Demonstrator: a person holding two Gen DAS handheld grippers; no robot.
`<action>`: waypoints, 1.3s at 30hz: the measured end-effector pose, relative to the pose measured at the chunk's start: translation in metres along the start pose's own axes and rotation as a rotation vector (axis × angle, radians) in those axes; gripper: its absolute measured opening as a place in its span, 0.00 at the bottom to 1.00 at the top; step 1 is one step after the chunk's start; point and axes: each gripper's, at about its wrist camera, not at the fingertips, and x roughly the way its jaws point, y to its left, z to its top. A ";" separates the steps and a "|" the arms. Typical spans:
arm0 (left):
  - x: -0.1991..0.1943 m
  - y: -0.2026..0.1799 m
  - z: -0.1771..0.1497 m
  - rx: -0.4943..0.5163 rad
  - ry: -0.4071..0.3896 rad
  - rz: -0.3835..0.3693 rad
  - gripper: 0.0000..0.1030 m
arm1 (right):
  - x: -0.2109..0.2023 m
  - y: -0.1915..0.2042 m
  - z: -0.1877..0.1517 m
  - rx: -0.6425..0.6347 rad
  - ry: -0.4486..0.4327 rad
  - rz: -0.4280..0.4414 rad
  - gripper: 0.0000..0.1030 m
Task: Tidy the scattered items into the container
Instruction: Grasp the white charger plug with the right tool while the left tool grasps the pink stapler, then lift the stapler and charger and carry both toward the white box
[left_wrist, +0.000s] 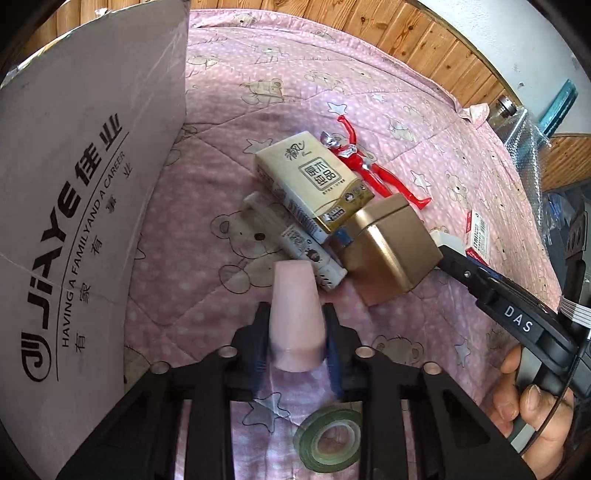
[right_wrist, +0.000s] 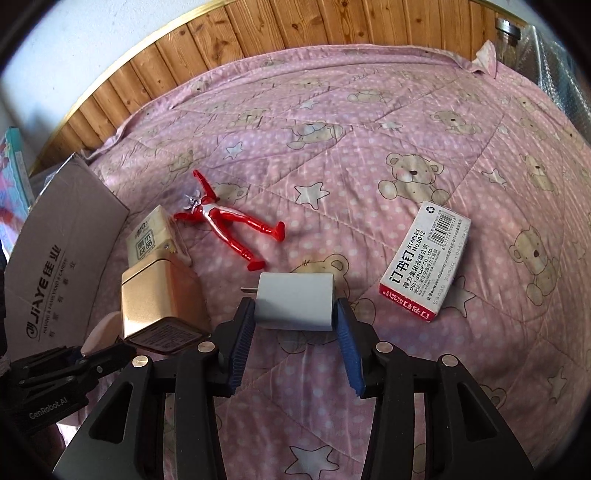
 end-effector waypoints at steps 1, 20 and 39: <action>-0.001 0.000 -0.001 0.005 -0.005 -0.001 0.27 | -0.001 0.000 0.000 0.001 0.000 0.001 0.44; -0.053 -0.014 -0.025 0.025 -0.061 -0.053 0.26 | -0.059 0.000 -0.031 0.062 -0.031 0.064 0.44; -0.115 -0.031 -0.069 0.069 -0.150 -0.102 0.26 | -0.123 0.021 -0.077 0.046 -0.071 0.108 0.44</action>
